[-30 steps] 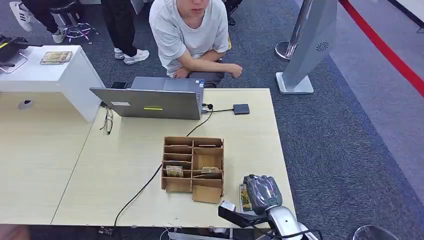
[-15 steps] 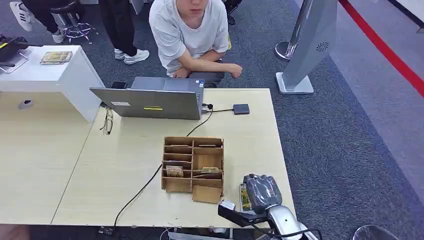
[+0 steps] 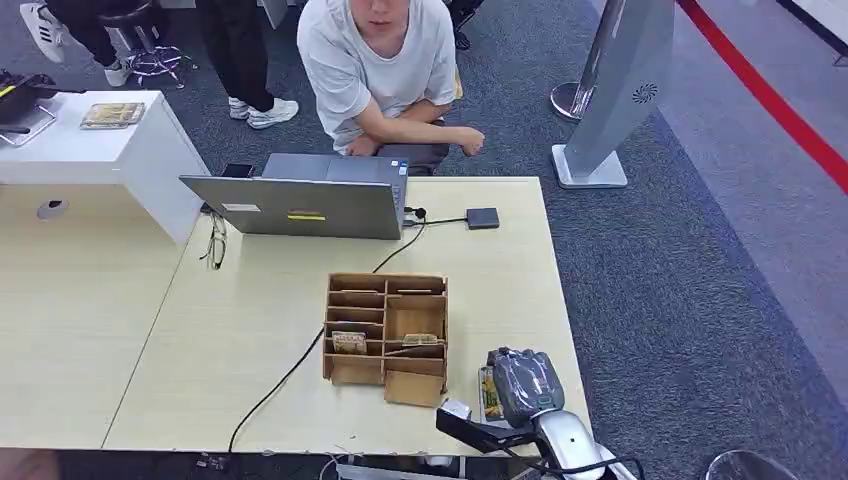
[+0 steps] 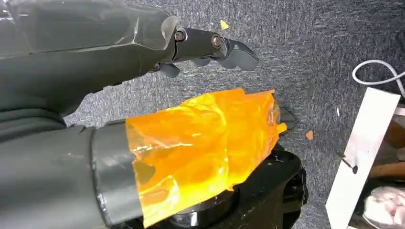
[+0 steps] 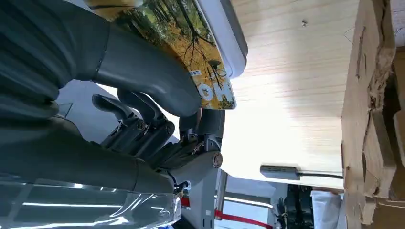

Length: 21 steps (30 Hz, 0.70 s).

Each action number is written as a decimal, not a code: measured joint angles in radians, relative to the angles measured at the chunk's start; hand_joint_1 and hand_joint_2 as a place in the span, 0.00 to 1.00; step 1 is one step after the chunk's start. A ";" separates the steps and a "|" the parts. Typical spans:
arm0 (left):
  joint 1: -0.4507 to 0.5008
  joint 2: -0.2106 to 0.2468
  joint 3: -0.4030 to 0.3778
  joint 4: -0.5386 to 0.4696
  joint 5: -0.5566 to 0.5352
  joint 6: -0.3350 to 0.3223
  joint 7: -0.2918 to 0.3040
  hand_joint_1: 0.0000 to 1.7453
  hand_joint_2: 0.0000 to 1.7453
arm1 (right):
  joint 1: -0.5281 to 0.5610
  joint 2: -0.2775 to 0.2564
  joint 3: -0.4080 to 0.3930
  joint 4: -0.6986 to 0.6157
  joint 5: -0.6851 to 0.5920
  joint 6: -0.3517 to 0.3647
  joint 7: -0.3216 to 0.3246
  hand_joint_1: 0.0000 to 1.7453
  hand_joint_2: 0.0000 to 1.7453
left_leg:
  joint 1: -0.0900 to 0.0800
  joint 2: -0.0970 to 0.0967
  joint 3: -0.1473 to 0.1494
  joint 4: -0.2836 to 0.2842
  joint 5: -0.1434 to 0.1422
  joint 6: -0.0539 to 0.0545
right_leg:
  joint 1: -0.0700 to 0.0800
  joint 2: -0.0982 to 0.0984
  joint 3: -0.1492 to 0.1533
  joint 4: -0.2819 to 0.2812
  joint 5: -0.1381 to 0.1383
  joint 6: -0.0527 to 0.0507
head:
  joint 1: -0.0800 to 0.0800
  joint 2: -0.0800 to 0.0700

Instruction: Pass the card to the sensor for recognition and then transmit it.

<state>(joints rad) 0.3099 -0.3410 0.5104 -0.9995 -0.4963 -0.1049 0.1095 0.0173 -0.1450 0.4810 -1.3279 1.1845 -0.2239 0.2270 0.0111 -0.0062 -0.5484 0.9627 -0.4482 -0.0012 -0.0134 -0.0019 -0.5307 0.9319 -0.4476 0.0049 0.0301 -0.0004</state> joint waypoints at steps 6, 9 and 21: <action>0.000 0.000 0.000 0.000 0.000 0.000 0.000 0.00 0.00 | 0.000 0.000 0.000 0.000 0.000 0.000 0.000 1.00 1.00 | 0.000 0.000 0.000 0.000 0.000 0.000 | 0.000 0.000 0.000 0.000 0.000 0.000 | 0.000 0.000; 0.000 0.000 0.000 0.000 0.000 0.000 0.000 0.00 0.00 | 0.000 0.000 0.000 0.000 0.000 0.000 0.000 1.00 1.00 | 0.000 0.000 0.000 0.000 0.000 0.000 | 0.000 0.000 0.000 0.000 0.000 0.000 | 0.000 0.000; 0.000 0.000 0.000 -0.001 0.000 0.000 0.000 0.00 0.00 | 0.000 0.002 0.000 0.000 0.000 0.000 0.000 1.00 1.00 | 0.000 0.000 0.000 0.000 0.000 0.000 | 0.000 0.000 0.000 0.000 0.000 0.000 | 0.000 0.000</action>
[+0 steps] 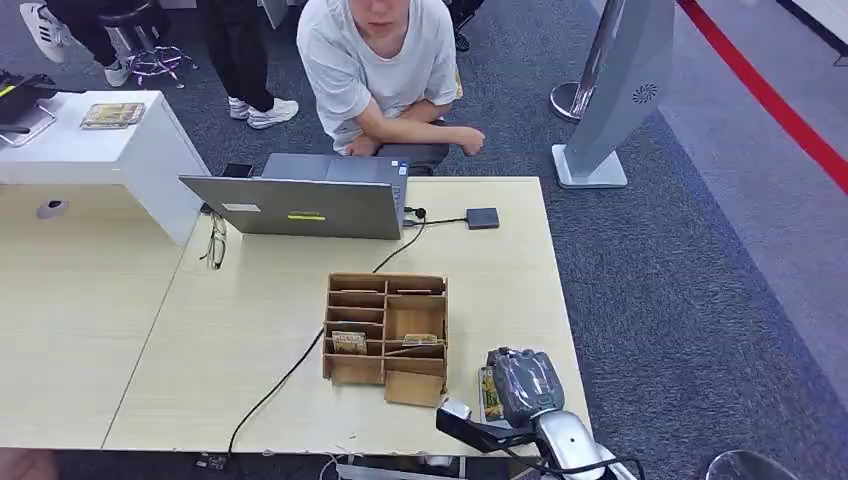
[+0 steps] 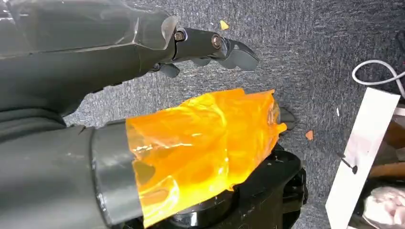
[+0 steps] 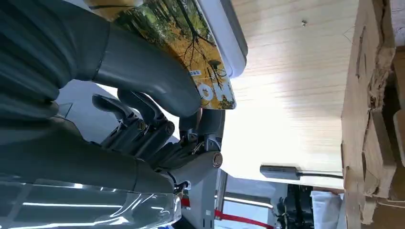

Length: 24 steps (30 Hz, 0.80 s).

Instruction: Pass the card to the sensor for recognition and then transmit it.

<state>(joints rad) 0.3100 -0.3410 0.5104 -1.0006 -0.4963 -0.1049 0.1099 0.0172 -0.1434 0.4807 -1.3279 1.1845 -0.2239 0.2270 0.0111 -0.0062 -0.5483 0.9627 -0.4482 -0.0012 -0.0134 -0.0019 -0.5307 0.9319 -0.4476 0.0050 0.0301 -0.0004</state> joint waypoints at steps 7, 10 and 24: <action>0.001 0.000 0.000 -0.006 0.000 0.000 0.005 0.00 0.00 | 0.000 0.000 0.000 -0.009 -0.003 0.000 -0.003 1.00 1.00 | 0.000 0.000 0.000 0.000 0.000 0.000 | 0.000 0.000 0.000 0.000 0.000 0.000 | 0.000 0.000; 0.002 0.000 0.000 -0.008 0.000 0.000 0.005 0.00 0.00 | 0.000 0.000 0.000 -0.011 -0.003 0.000 -0.003 1.00 1.00 | 0.000 0.000 0.000 0.000 0.000 0.000 | 0.000 0.000 0.000 0.000 0.000 0.000 | 0.000 0.000; 0.002 -0.001 -0.001 -0.008 0.008 0.011 0.008 0.00 0.00 | 0.001 0.000 -0.011 -0.035 -0.009 -0.001 -0.003 1.00 1.00 | 0.000 0.000 0.000 0.000 0.000 0.000 | 0.000 0.000 0.000 0.000 0.000 0.000 | 0.000 0.000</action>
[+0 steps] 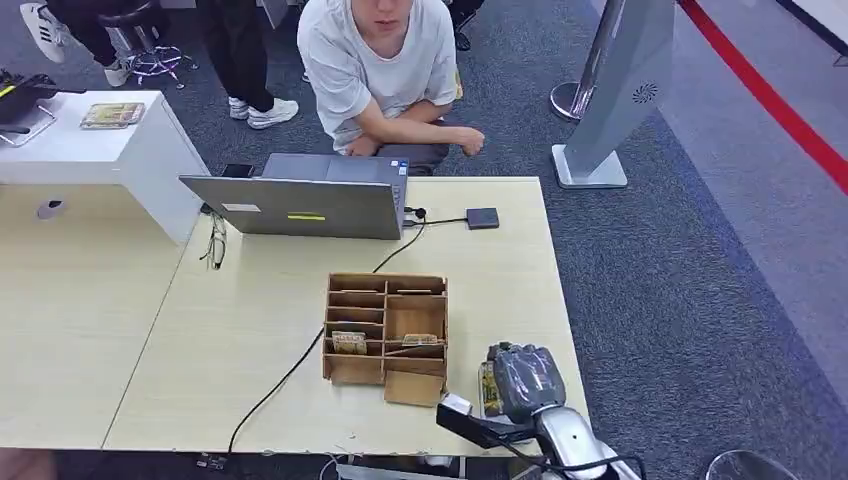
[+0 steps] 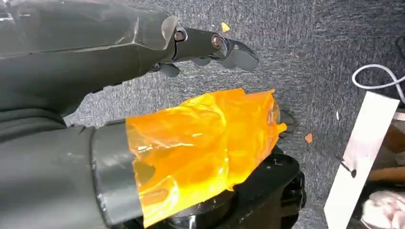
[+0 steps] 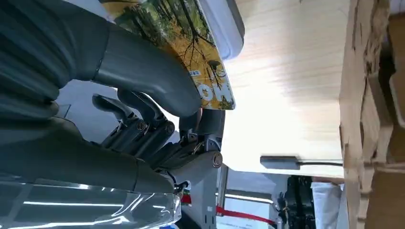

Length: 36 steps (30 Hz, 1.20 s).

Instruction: Pass the card to the sensor for recognition and then transmit it.

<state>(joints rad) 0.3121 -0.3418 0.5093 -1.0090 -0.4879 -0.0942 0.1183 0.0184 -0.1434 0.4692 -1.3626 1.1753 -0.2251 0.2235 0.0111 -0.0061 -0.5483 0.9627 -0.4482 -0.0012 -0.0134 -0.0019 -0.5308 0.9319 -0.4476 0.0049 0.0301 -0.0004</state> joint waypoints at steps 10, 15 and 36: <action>0.000 0.000 0.000 0.000 0.040 0.014 -0.007 0.00 0.00 | 0.007 -0.006 -0.034 -0.148 -0.024 -0.041 -0.050 1.00 1.00 | 0.000 0.000 0.000 0.000 0.000 0.000 | 0.000 0.000 0.000 0.000 0.000 0.000 | 0.000 0.000; 0.000 0.000 -0.002 0.000 0.064 0.025 -0.018 0.00 0.00 | 0.007 -0.007 -0.044 -0.237 -0.024 -0.088 -0.081 1.00 1.00 | 0.000 0.000 0.000 0.000 0.000 0.000 | 0.000 0.000 0.000 0.000 0.000 0.000 | 0.000 0.000; -0.040 0.012 0.010 0.095 0.048 0.022 -0.120 0.00 0.00 | -0.091 0.003 -0.039 -0.337 -0.083 -0.206 -0.147 1.00 1.00 | 0.000 0.000 0.000 0.000 0.000 0.000 | 0.000 0.000 0.000 0.000 0.000 0.000 | 0.000 0.000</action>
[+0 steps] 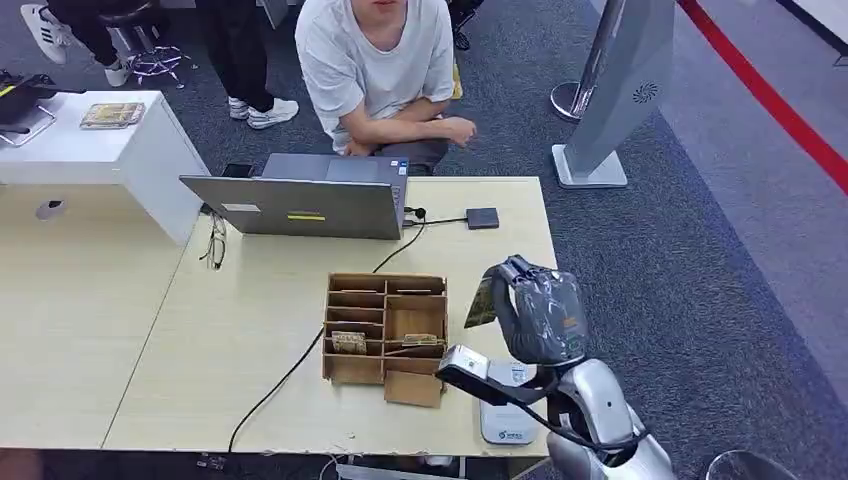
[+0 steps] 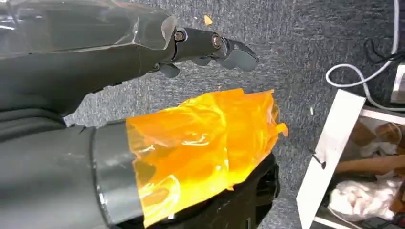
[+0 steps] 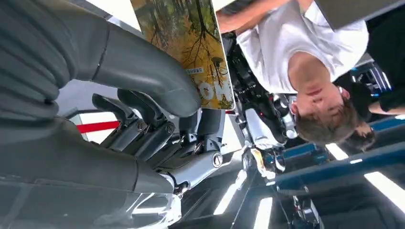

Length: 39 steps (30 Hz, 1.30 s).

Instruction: Pass the card to the sensor for recognition and then transmit it.

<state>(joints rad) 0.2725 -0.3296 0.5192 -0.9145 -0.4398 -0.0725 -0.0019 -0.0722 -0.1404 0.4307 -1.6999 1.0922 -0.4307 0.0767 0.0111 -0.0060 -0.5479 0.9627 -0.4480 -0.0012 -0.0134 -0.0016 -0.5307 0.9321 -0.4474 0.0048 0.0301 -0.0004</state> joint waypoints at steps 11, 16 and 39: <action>-0.109 0.034 0.008 0.157 0.065 0.056 -0.035 0.00 0.00 | -0.117 0.042 0.011 0.067 -0.066 -0.021 -0.011 1.00 1.00 | 0.000 0.000 0.000 0.000 0.001 0.000 | 0.000 0.000 0.000 0.000 0.001 0.000 | 0.000 0.000; -0.173 0.049 0.005 0.245 0.119 0.087 -0.069 0.00 0.00 | -0.159 0.054 0.019 0.106 -0.065 -0.039 -0.017 1.00 1.00 | 0.000 -0.001 0.000 0.000 0.001 0.000 | 0.000 0.000 0.000 0.000 0.001 0.000 | 0.000 0.000; -0.301 0.116 -0.182 0.467 0.327 0.137 -0.082 0.00 0.00 | -0.382 0.104 0.050 0.273 0.024 -0.062 0.027 1.00 1.00 | 0.000 -0.001 0.000 0.000 0.001 0.000 | 0.000 0.000 0.000 0.001 0.001 0.000 | 0.000 0.000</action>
<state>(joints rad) -0.0284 -0.2132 0.3376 -0.4471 -0.1133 0.0649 -0.0843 -0.4544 -0.0362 0.4810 -1.4271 1.1166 -0.4929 0.1034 0.0111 -0.0065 -0.5483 0.9628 -0.4469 -0.0012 -0.0133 -0.0018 -0.5307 0.9329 -0.4463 0.0048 0.0301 -0.0004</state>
